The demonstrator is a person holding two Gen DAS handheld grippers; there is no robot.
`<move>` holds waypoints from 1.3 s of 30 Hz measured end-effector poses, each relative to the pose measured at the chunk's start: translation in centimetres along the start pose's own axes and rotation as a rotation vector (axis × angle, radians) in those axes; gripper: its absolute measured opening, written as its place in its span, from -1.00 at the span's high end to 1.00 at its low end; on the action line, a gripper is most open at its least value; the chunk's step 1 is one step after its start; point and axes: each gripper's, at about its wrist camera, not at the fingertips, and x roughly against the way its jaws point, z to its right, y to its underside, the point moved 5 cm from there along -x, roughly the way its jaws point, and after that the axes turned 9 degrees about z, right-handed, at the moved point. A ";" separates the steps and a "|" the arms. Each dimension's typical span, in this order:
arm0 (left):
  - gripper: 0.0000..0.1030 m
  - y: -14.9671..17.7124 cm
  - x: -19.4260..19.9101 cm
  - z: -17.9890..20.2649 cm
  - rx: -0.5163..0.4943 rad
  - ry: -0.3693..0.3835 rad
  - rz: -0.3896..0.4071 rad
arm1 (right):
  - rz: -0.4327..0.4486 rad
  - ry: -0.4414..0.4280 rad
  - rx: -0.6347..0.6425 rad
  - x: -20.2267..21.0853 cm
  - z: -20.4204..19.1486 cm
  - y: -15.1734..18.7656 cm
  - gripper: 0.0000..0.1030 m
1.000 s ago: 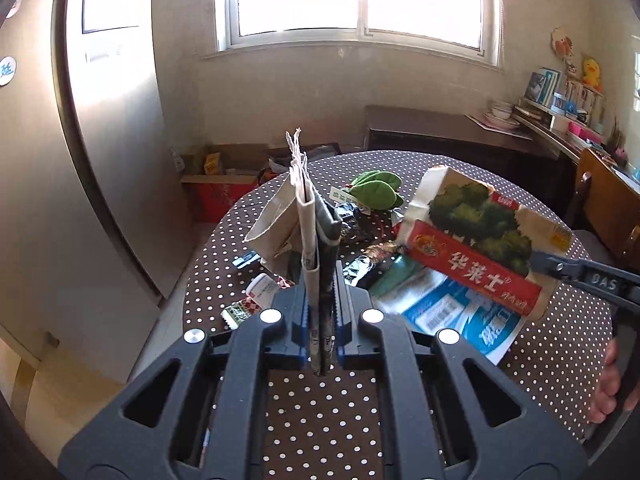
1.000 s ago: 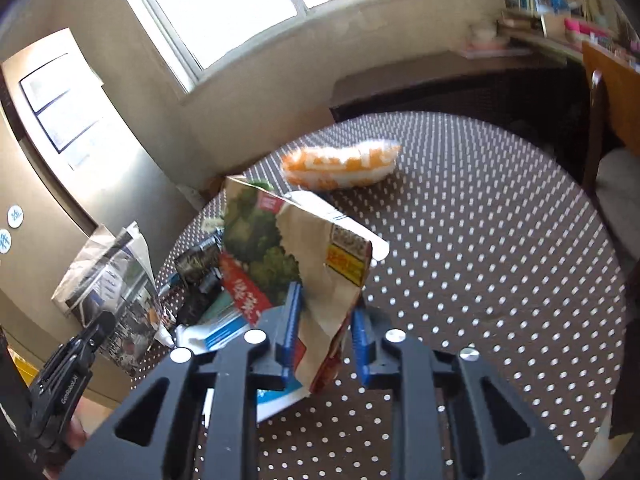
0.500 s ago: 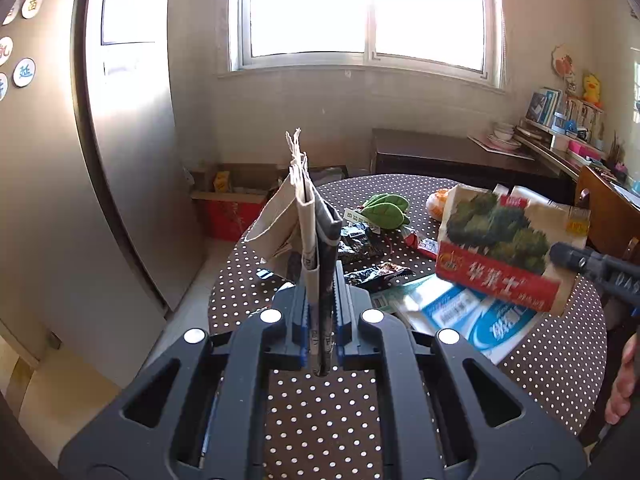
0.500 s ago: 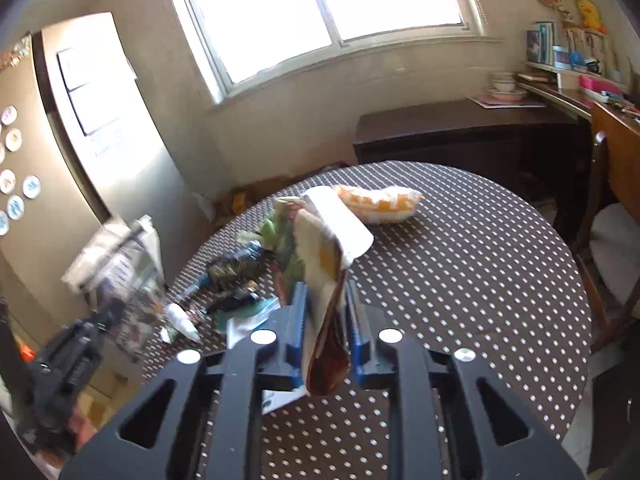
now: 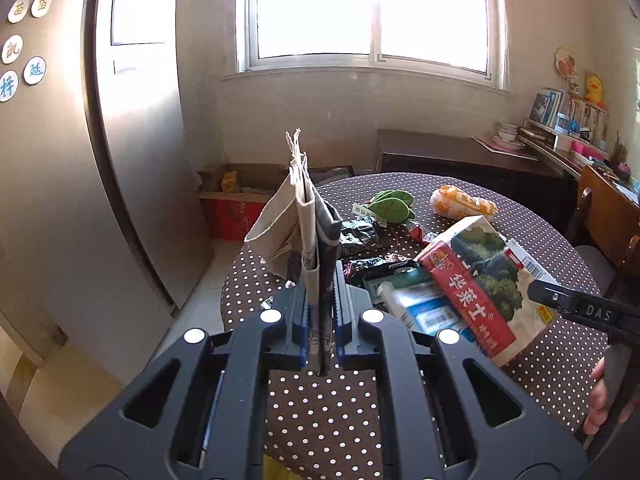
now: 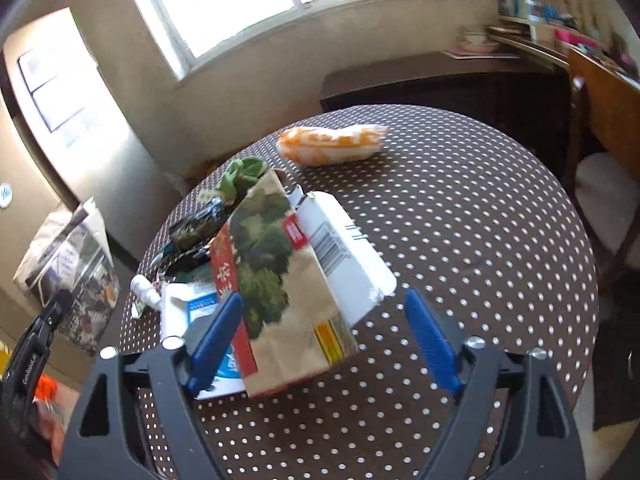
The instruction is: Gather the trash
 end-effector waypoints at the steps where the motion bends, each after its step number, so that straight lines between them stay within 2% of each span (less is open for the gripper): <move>1: 0.81 0.0 0.0 0.0 -0.002 -0.001 0.001 | -0.001 0.002 0.010 0.1 -0.1 0.3 -0.60; 4: 0.81 0.2 0.1 -0.1 -0.011 -0.004 0.000 | -0.054 -0.081 0.016 0.2 -1.0 1.5 -0.59; 6: 0.81 0.2 0.0 0.0 -0.012 -0.008 -0.006 | -0.082 -0.105 0.007 -0.3 -1.6 2.0 -0.57; 7: 0.81 0.3 0.0 0.1 -0.009 -0.008 -0.009 | -0.089 -0.095 0.018 -0.6 -1.9 2.2 -0.26; 8: 0.81 0.2 0.0 0.1 -0.007 -0.008 -0.012 | -0.101 -0.067 0.030 -0.9 -2.1 2.4 0.20; 10: 0.81 0.5 0.2 0.0 -0.009 -0.007 -0.013 | -0.114 -0.088 -0.008 -1.2 -2.2 2.7 0.63; 11: 0.81 0.5 0.2 0.1 -0.013 -0.008 -0.012 | -0.112 -0.111 -0.033 -1.1 -2.2 2.7 0.74; 15: 0.81 0.8 0.3 -0.2 -0.016 -0.021 -0.012 | -0.021 -0.111 -0.028 0.7 -2.4 2.0 0.82; 18: 0.81 0.9 0.2 -0.5 -0.004 -0.028 -0.018 | -0.015 -0.119 -0.014 1.8 -2.7 1.7 0.83; 20: 0.81 1.0 0.2 -0.5 0.001 -0.029 -0.019 | -0.033 -0.092 -0.010 1.7 -2.5 1.9 0.73; 21: 0.81 1.1 0.2 -0.5 0.003 -0.028 -0.019 | -0.063 -0.065 -0.025 1.2 -2.1 2.2 0.58; 22: 0.81 1.1 0.2 -0.5 0.002 -0.029 -0.019 | -0.100 -0.050 -0.037 0.4 -2.0 2.5 0.10; 23: 0.81 1.2 0.3 -0.6 0.001 -0.028 -0.017 | -0.138 -0.040 -0.056 -0.3 -1.6 3.1 -0.09; 26: 0.81 1.2 0.5 -0.5 -0.012 -0.027 -0.012 | -0.173 -0.057 -0.058 0.0 -1.5 4.7 -0.09; 28: 0.81 1.3 0.7 -0.6 -0.019 -0.029 -0.010 | -0.154 -0.119 0.003 1.0 -2.7 5.2 -0.09; 30: 0.81 1.3 0.6 -0.7 -0.020 -0.033 -0.011 | -0.103 -0.119 0.072 2.0 -3.9 5.0 -0.11; 31: 0.81 1.3 0.6 -0.8 -0.015 -0.037 -0.012 | -0.068 -0.117 0.112 2.4 -4.6 4.6 -0.25; 32: 0.81 1.3 0.6 -0.9 -0.011 -0.039 -0.013 | -0.043 -0.120 0.146 2.6 -5.3 4.2 -0.50; 33: 0.81 1.3 0.6 -1.0 -0.005 -0.038 -0.014 | -0.012 -0.107 0.187 2.6 -6.0 3.6 -0.59; 36: 0.81 1.5 0.5 -1.0 -0.002 -0.034 -0.018 | 0.035 -0.079 0.272 1.8 -7.6 2.5 -0.70; 39: 0.81 1.6 0.5 -1.0 0.000 -0.031 -0.021 | 0.029 0.024 0.388 -0.9 -8.7 2.5 -0.75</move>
